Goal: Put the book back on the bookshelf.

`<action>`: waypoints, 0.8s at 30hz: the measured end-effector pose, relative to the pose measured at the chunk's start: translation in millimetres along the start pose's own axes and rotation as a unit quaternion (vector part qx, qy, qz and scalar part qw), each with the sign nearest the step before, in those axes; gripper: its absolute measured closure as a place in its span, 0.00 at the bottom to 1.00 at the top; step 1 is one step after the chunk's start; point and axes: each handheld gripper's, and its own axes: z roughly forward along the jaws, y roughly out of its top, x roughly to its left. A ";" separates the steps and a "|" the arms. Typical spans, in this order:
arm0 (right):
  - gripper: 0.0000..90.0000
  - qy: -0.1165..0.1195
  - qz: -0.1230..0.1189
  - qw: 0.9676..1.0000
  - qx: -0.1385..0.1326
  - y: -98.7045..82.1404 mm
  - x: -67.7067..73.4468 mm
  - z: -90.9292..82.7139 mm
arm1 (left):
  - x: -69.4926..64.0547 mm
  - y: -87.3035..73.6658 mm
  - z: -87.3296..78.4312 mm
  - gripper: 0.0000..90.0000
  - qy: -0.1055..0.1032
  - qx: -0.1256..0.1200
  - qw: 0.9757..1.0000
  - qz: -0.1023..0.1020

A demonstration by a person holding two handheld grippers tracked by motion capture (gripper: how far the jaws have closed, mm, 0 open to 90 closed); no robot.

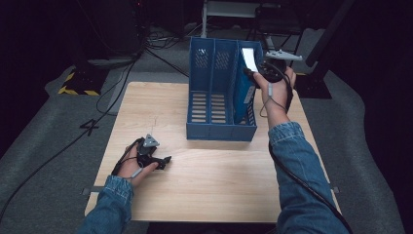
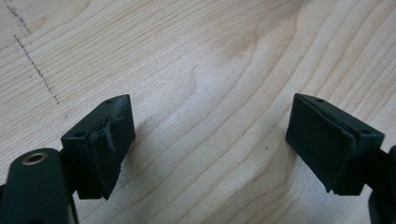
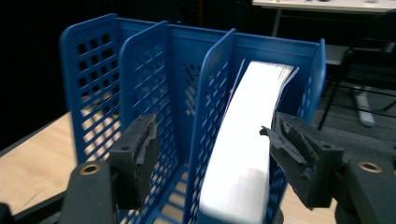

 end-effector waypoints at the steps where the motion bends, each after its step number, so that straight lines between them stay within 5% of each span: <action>1: 0.36 0.007 -0.001 1.000 0.001 -2.1 -2.0 -6.5 | 0.0 -0.7 -0.5 0.18 -0.004 0.000 1.000 -0.002; 16: 0.32 0.067 -0.049 0.996 0.038 -31.8 -11.5 -74.9 | 0.7 -0.9 -0.4 0.17 -0.003 -0.002 1.000 -0.001; 24: 0.30 0.071 -0.076 0.992 0.075 -61.1 -14.8 -102.0 | 1.6 0.6 1.1 0.17 -0.006 -0.002 1.000 -0.001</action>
